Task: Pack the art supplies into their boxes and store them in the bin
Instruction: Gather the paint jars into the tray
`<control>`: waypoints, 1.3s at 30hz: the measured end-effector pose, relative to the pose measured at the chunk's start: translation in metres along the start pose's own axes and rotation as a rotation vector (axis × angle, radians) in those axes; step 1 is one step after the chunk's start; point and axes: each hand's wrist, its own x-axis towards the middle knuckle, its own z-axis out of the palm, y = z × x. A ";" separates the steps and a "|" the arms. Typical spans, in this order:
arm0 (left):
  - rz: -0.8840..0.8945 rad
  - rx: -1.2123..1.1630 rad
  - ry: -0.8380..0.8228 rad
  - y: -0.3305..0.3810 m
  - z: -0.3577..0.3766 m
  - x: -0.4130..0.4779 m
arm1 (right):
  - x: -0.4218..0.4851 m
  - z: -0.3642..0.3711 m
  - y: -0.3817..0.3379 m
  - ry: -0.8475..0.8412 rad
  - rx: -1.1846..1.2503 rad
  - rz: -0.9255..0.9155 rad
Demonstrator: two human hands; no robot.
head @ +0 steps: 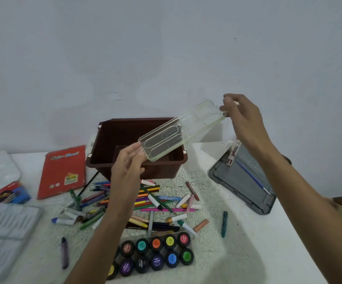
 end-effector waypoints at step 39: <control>-0.417 0.228 0.054 -0.111 -0.153 -0.099 | -0.251 0.091 0.061 -0.100 0.201 0.631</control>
